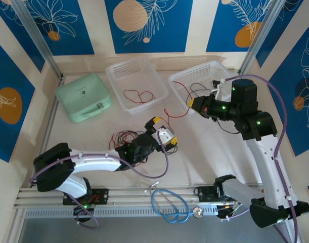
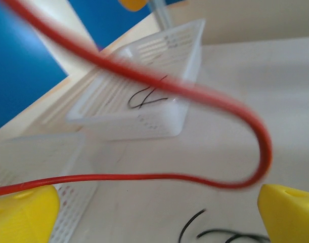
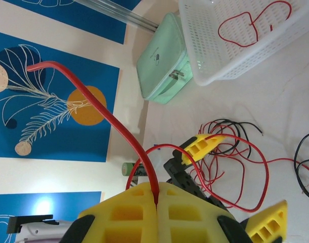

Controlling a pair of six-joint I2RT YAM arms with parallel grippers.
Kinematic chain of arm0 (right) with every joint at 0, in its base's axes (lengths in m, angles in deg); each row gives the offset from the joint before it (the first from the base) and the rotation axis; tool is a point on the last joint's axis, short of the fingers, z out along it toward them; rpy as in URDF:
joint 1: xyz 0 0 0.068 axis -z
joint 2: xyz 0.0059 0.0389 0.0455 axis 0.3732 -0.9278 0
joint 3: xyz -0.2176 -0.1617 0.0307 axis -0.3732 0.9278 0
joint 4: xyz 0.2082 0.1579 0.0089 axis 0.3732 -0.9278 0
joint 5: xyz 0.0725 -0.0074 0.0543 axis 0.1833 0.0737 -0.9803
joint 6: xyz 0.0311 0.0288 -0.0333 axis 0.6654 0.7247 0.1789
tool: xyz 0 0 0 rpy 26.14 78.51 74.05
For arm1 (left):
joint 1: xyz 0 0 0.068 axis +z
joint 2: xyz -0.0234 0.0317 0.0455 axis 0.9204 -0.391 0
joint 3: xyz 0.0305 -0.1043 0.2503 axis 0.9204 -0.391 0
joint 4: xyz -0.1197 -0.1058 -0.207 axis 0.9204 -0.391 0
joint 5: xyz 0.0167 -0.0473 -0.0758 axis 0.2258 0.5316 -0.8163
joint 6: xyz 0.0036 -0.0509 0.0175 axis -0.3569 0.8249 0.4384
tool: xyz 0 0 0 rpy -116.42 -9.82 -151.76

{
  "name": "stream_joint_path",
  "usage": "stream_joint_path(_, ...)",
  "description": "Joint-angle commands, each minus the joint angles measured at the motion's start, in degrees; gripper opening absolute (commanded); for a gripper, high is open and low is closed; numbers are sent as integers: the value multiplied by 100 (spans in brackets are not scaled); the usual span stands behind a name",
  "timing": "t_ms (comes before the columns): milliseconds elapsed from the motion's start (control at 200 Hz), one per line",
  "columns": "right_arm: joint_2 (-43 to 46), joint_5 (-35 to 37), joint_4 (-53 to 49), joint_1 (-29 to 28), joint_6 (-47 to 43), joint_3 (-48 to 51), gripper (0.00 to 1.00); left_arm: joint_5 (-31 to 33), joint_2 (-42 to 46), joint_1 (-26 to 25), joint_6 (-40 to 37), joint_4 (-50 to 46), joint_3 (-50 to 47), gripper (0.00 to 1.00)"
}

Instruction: Untangle the cables

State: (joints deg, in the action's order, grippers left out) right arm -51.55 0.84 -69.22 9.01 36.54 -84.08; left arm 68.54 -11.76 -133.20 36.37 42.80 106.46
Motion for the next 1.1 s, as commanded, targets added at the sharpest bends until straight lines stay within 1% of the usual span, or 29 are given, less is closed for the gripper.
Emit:
stream_joint_path(0,10,-68,168,33,36,13,0,620,543,-244,-130,-193,-434,100)
stream_joint_path(155,-21,-116,310,31,100,136,0,405,1318,-392,335,-565,-785,100)
stream_joint_path(320,-30,-142,371,28,144,194,0,270,1874,-403,290,-821,-814,100)
stream_joint_path(435,-37,-190,431,20,182,236,0,-131,1961,-401,257,-1195,-572,100)
stream_joint_path(535,-41,-204,515,-24,243,256,0,-585,1818,-406,307,-1309,-283,100)
stream_joint_path(650,-209,-181,714,-71,306,160,0,-647,1624,-403,414,-1035,-122,100)
stream_joint_path(780,-767,-15,976,-171,246,-208,0,-443,1629,-405,609,-1061,-68,100)
stream_joint_path(885,-1447,350,1214,-320,-5,-707,0,-268,1857,-405,829,-1308,-151,100)
stream_joint_path(970,-2049,680,1449,-421,-216,-1101,0,-83,2124,-409,999,-1722,-232,100)
stream_joint_path(1095,-3096,786,1665,-506,-403,-1844,0,239,2530,-410,1270,-2557,-244,100)
